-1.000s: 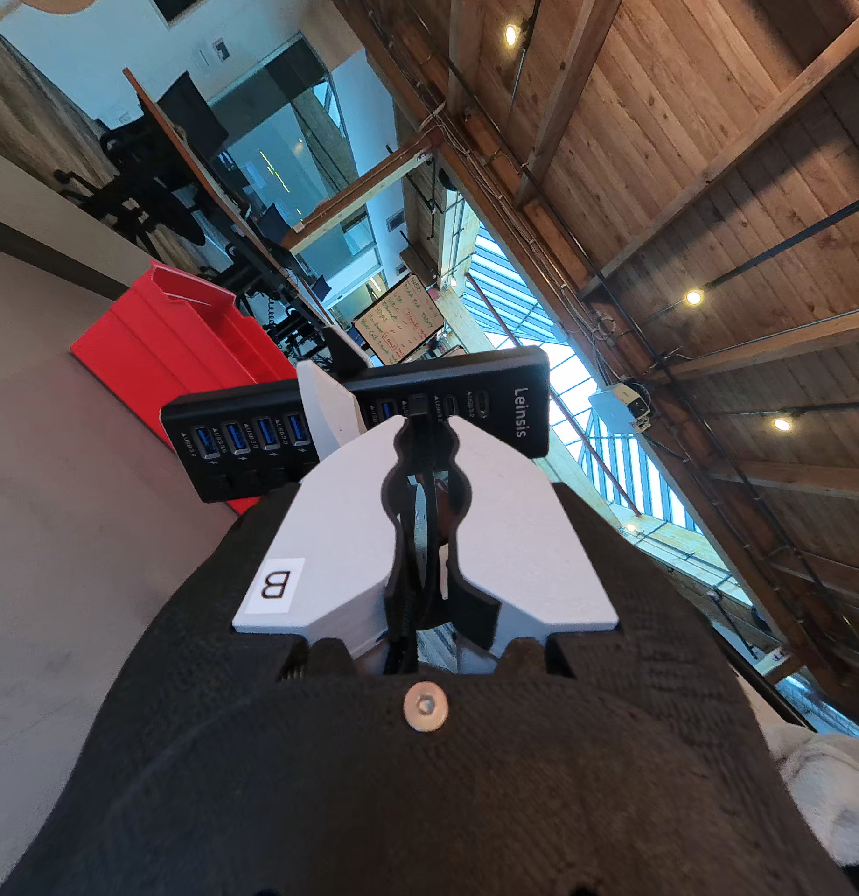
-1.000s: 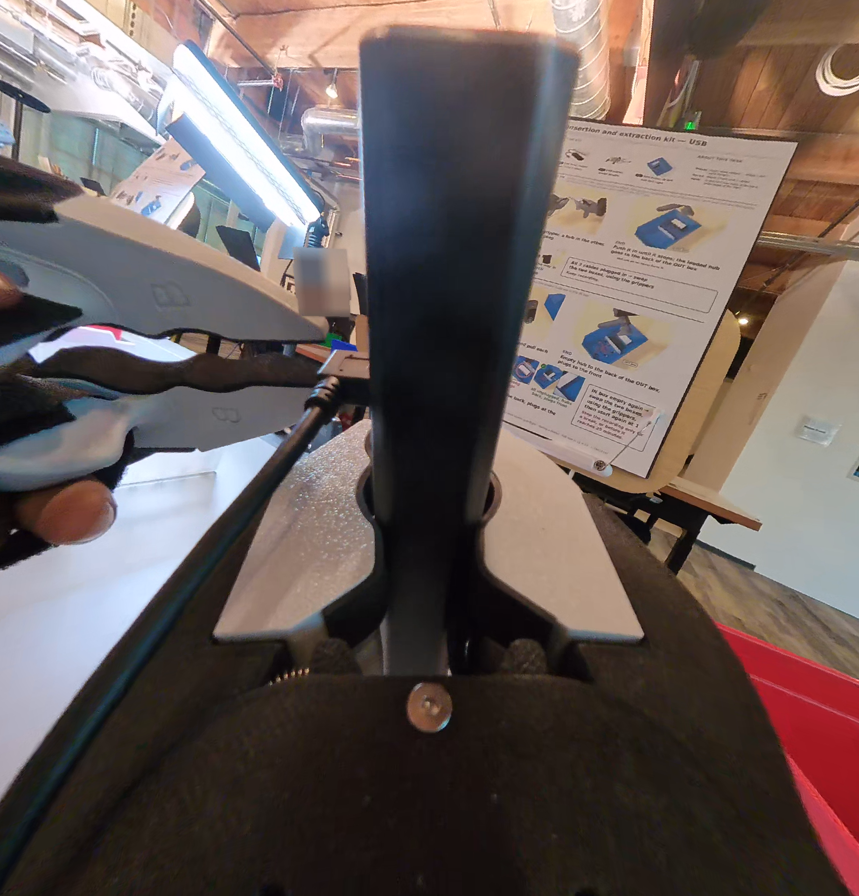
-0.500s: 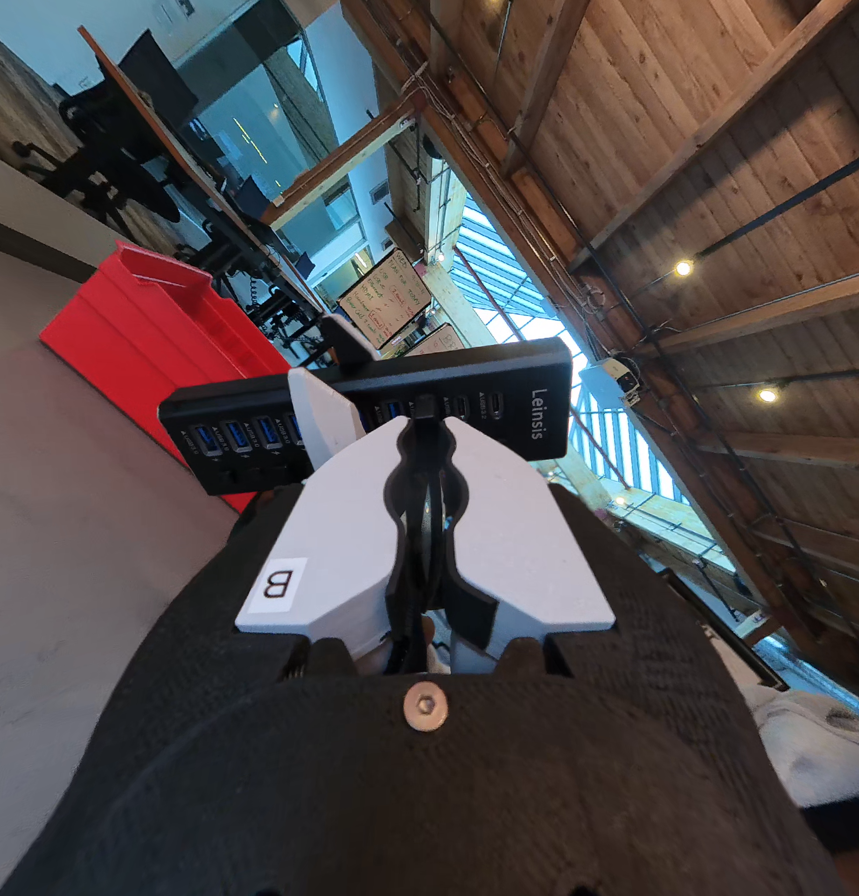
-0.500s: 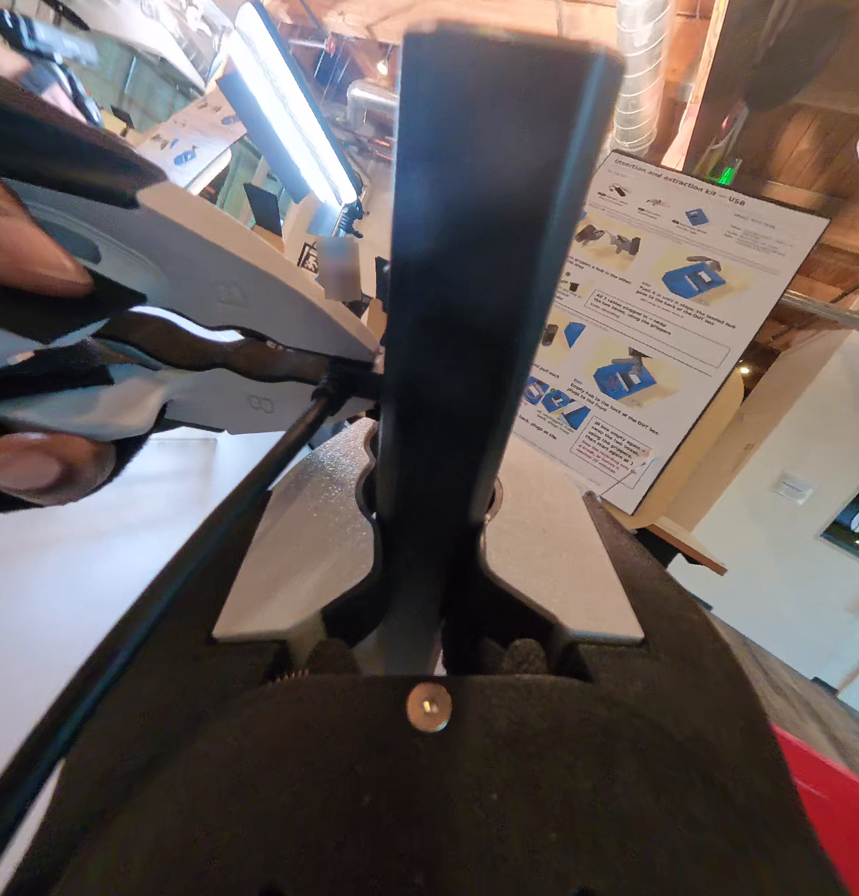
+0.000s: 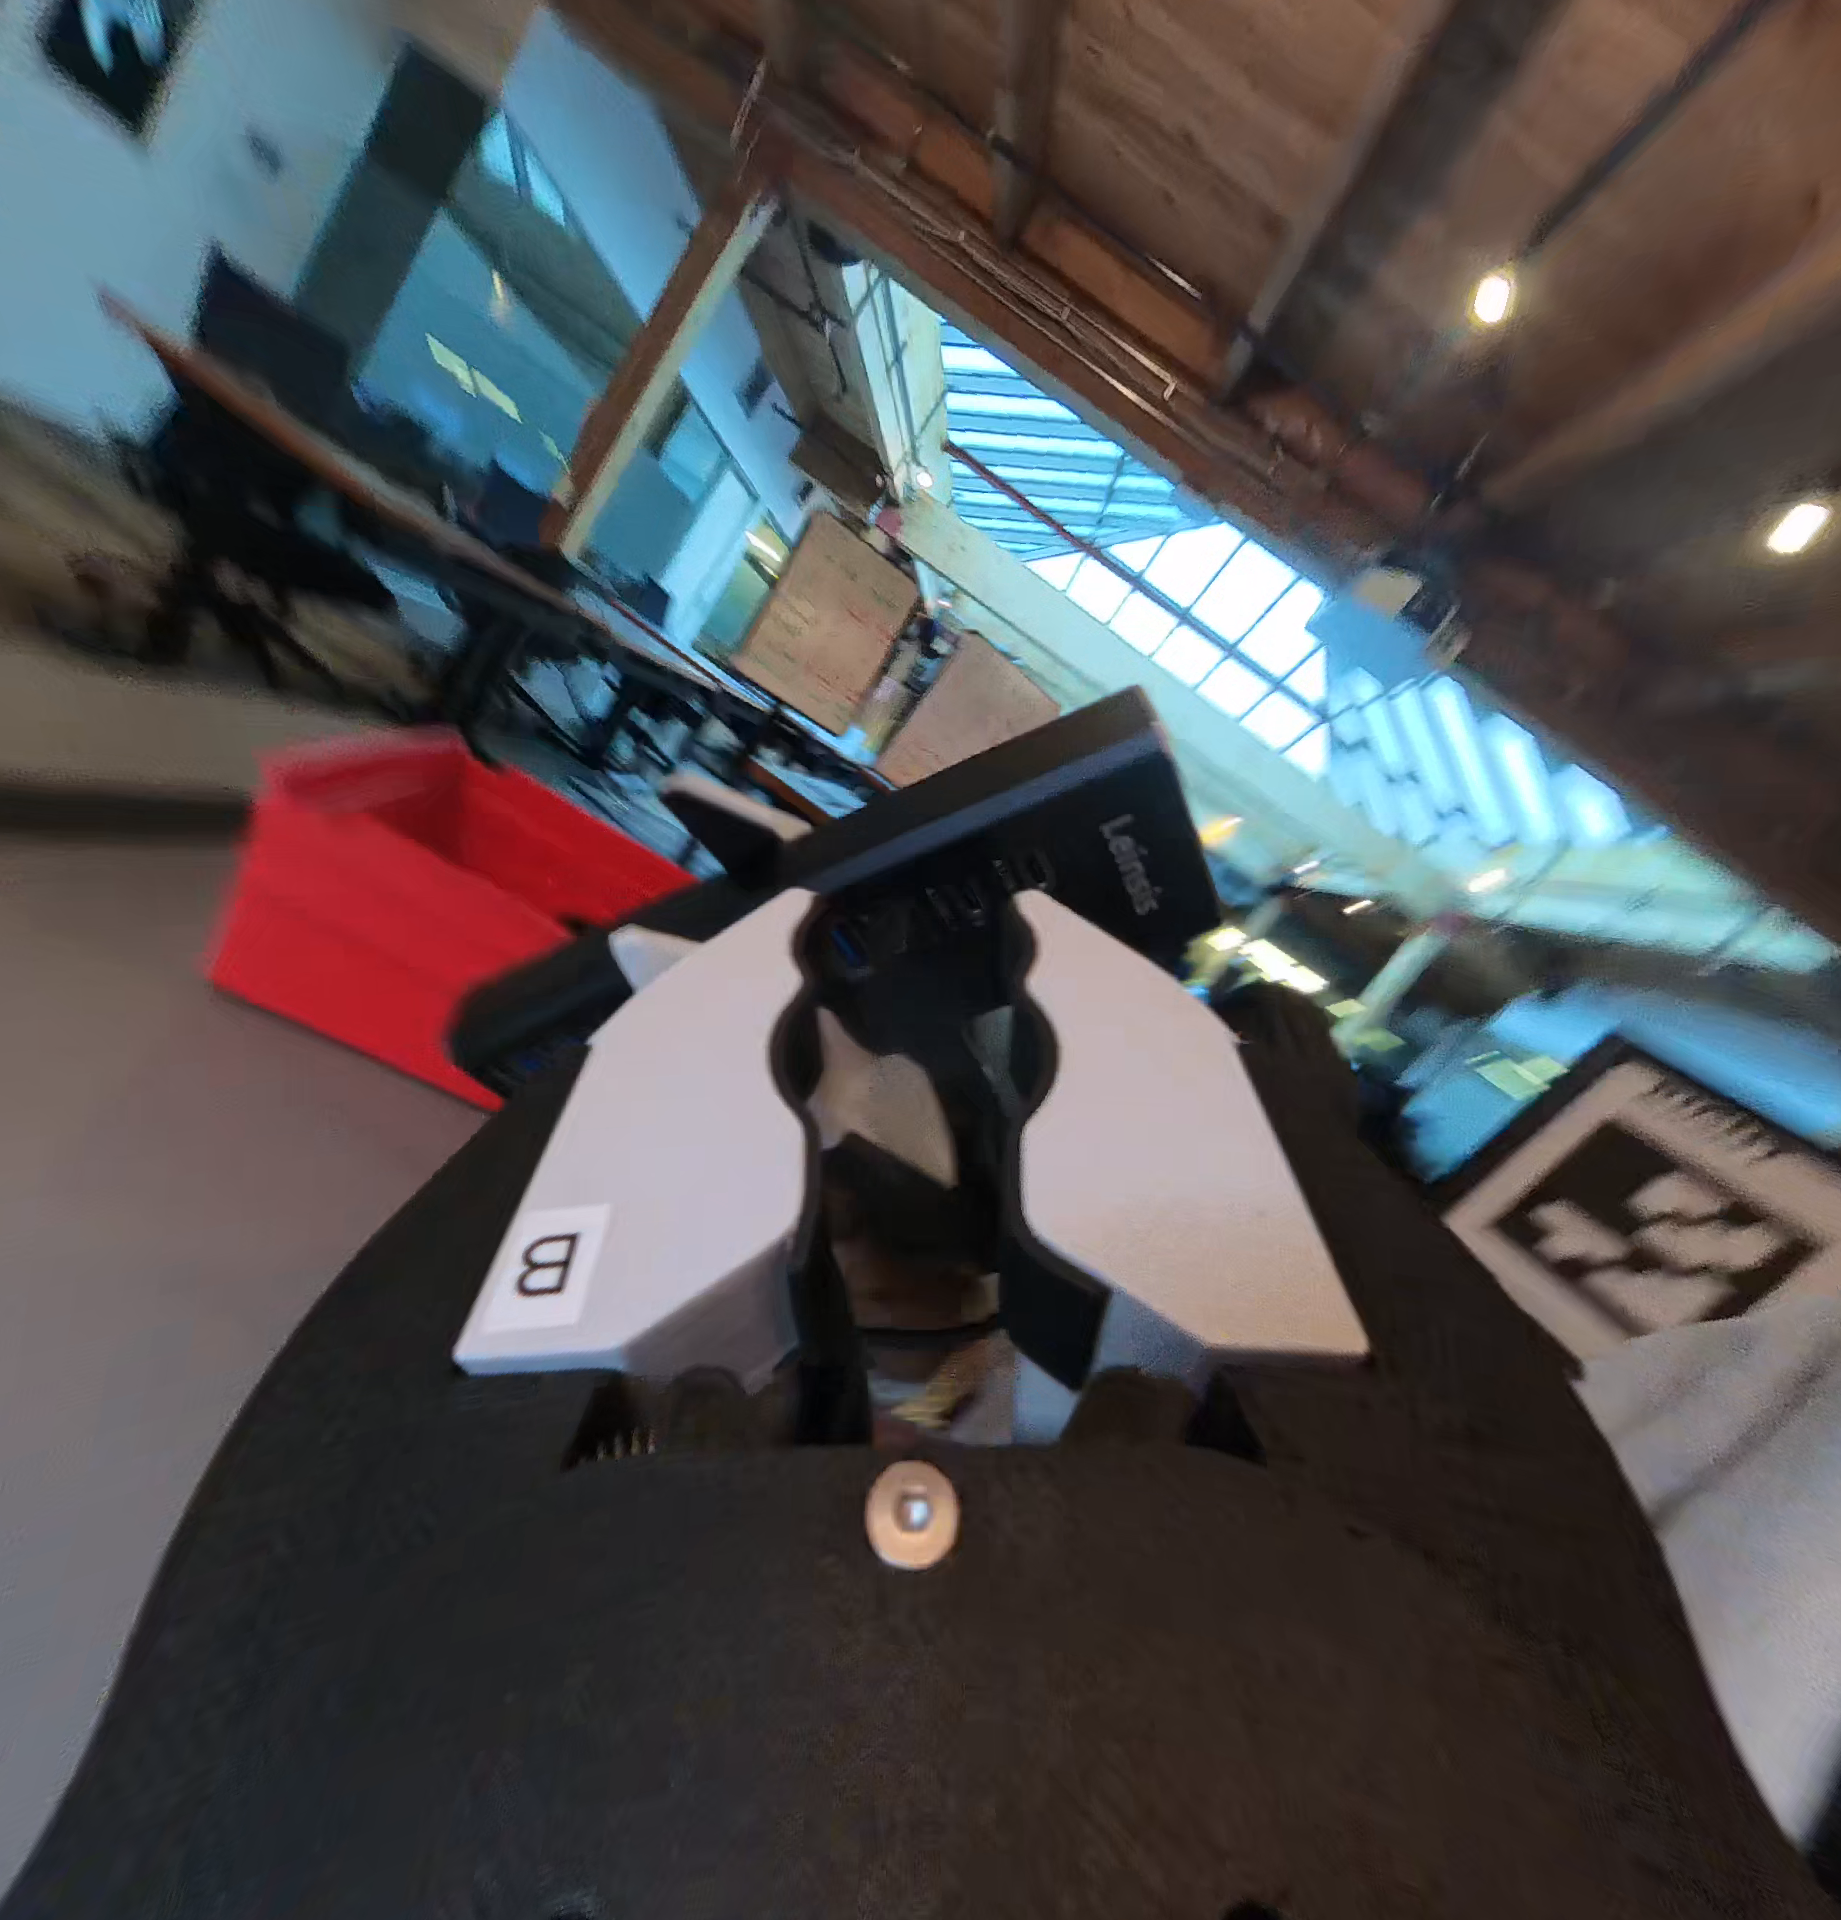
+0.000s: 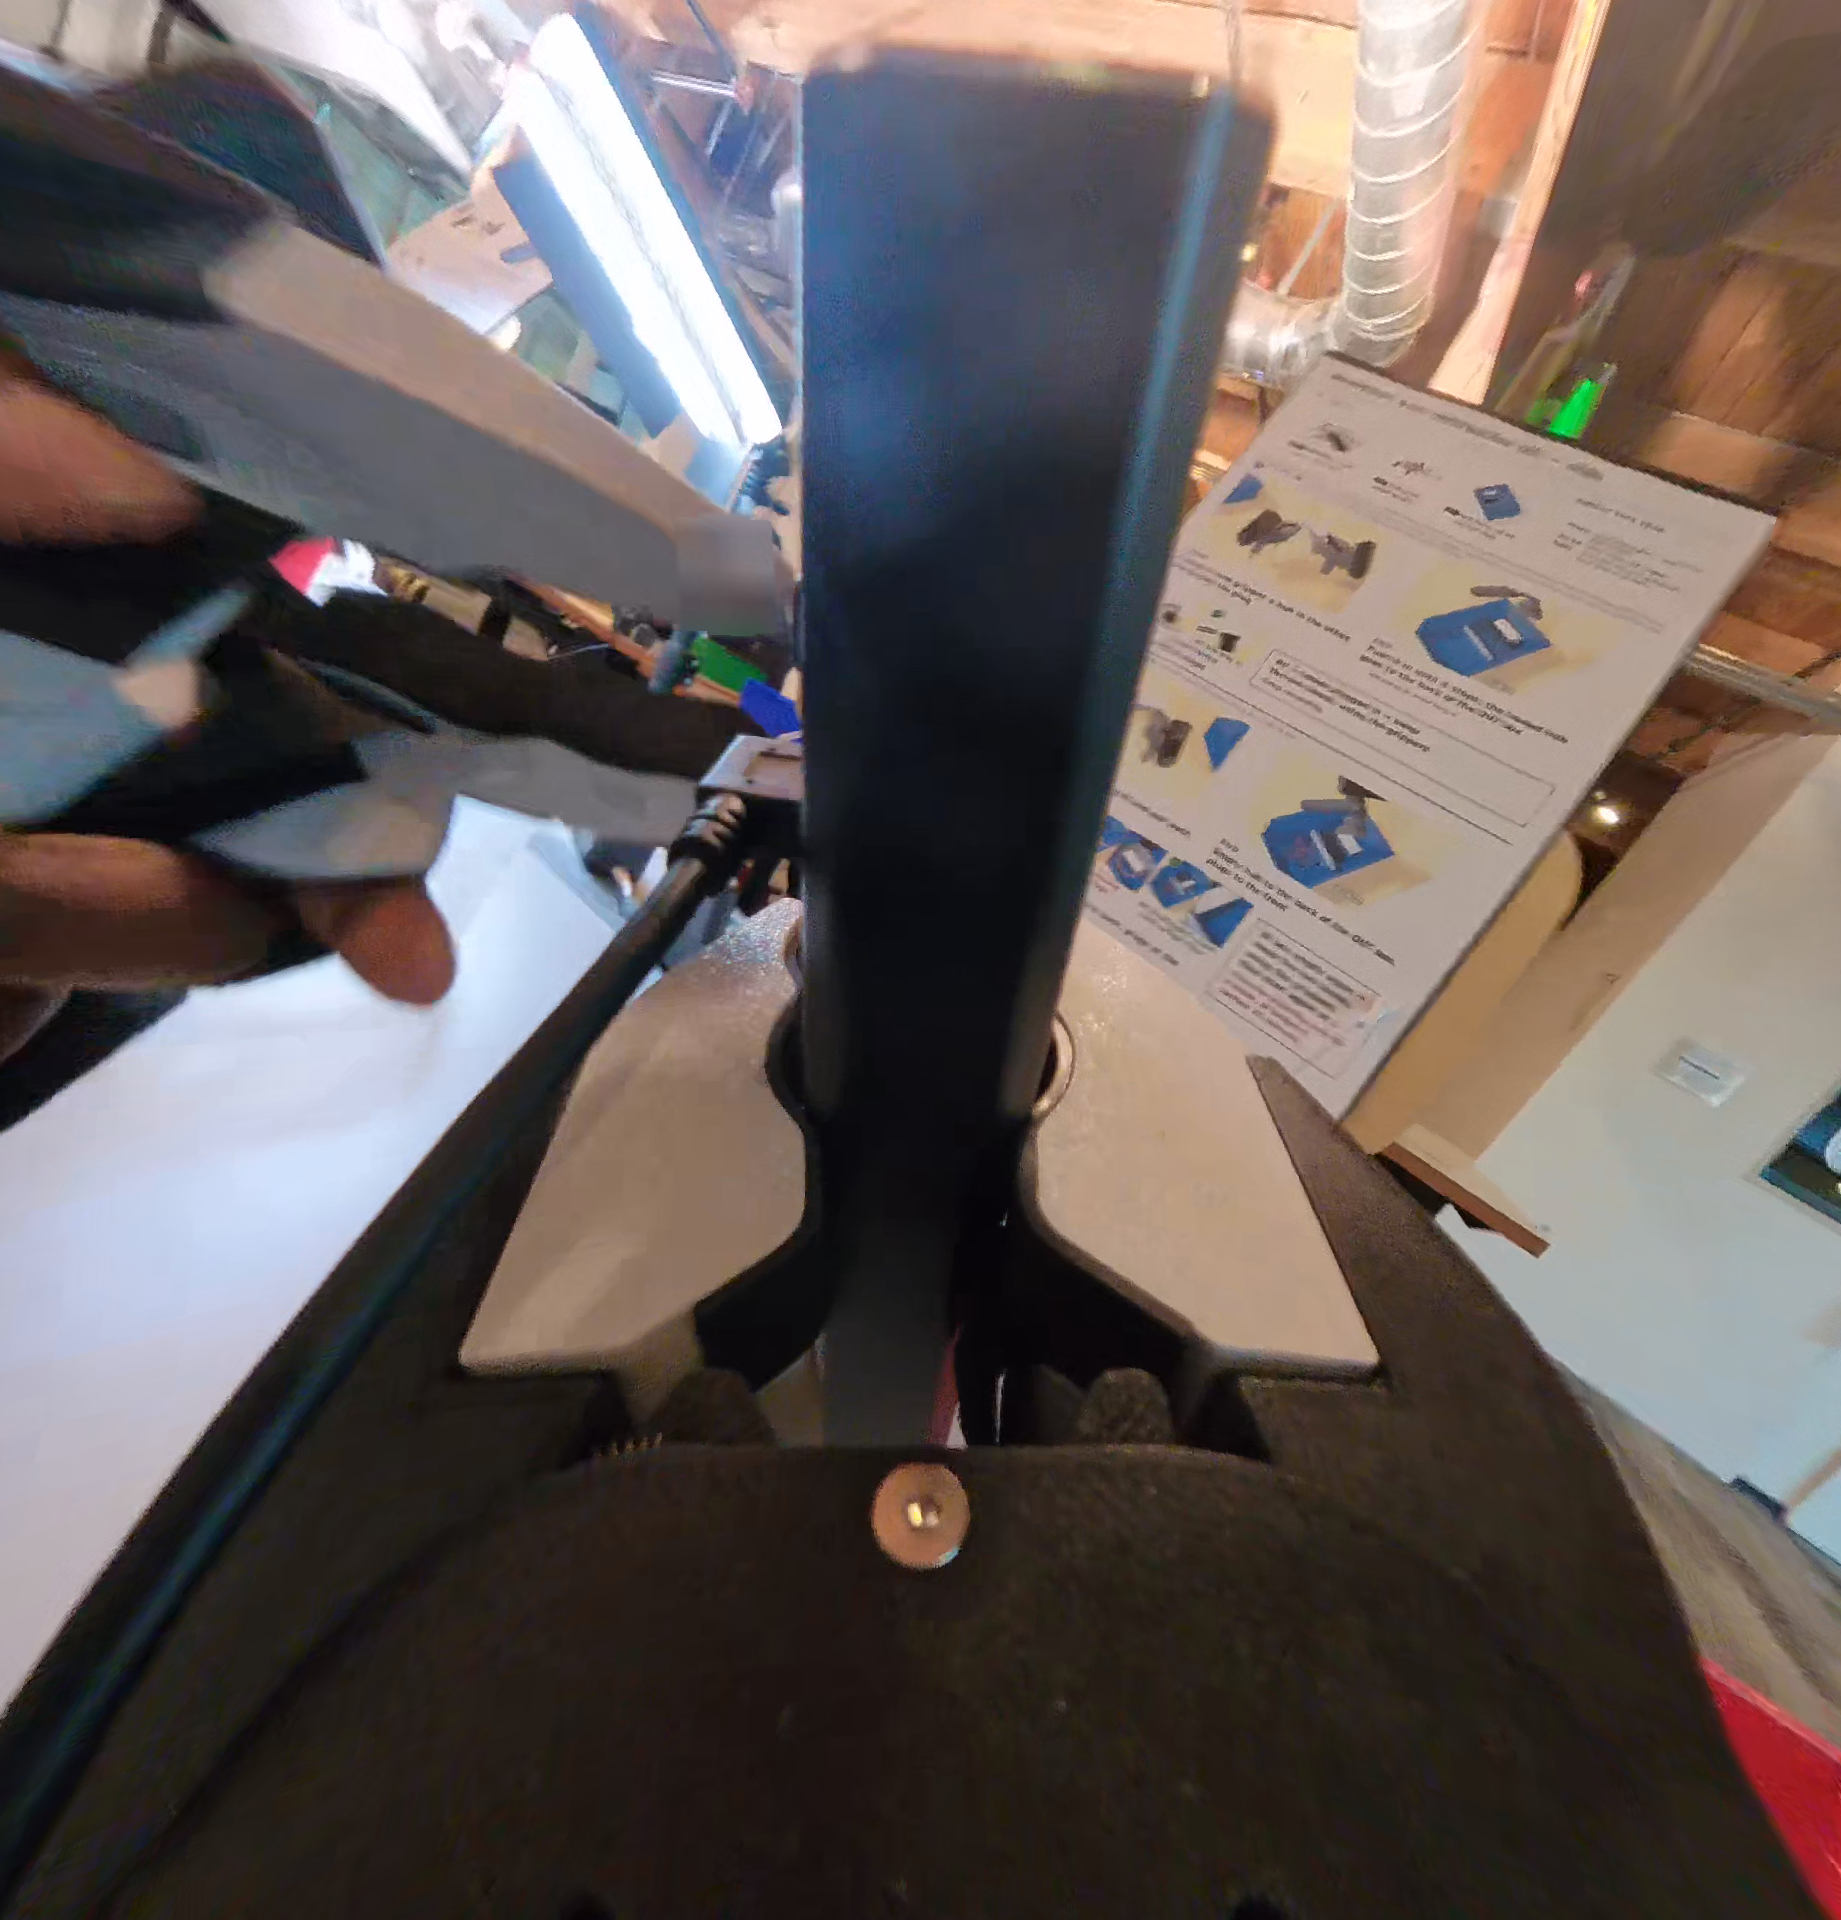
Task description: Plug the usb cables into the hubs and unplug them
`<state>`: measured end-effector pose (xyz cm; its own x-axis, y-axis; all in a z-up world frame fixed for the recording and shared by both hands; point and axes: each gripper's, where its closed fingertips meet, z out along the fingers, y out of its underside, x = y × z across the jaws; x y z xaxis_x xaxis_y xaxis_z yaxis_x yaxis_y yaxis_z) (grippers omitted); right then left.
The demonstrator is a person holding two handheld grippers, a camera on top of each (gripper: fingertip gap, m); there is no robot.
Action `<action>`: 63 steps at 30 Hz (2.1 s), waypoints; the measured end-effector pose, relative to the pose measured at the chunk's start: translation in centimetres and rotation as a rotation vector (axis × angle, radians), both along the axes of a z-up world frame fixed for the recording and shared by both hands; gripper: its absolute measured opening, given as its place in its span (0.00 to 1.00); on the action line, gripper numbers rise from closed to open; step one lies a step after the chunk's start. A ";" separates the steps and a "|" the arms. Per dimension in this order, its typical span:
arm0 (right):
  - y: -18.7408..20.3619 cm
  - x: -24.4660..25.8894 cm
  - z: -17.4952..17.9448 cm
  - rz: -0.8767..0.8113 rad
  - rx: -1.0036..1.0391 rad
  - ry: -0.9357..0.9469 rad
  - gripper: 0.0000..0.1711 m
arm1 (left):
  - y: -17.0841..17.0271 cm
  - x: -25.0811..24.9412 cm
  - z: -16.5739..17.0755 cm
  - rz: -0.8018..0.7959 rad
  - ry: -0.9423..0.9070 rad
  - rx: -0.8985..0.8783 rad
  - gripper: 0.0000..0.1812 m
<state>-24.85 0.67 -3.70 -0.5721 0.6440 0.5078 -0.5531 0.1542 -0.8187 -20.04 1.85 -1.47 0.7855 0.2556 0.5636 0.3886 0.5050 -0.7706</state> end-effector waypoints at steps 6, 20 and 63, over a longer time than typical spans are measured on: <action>7.6 -4.1 9.6 -0.023 -0.287 -0.144 0.22 | -9.9 -2.7 7.6 0.798 0.680 -0.294 0.26; 23.6 -15.3 -4.4 -0.469 0.171 -1.075 0.22 | -11.3 -8.8 -5.9 0.834 0.641 -0.689 0.26; 40.2 -12.1 -10.4 -0.695 -0.293 -1.210 0.56 | -15.2 -9.4 -5.0 0.922 0.477 -0.465 0.29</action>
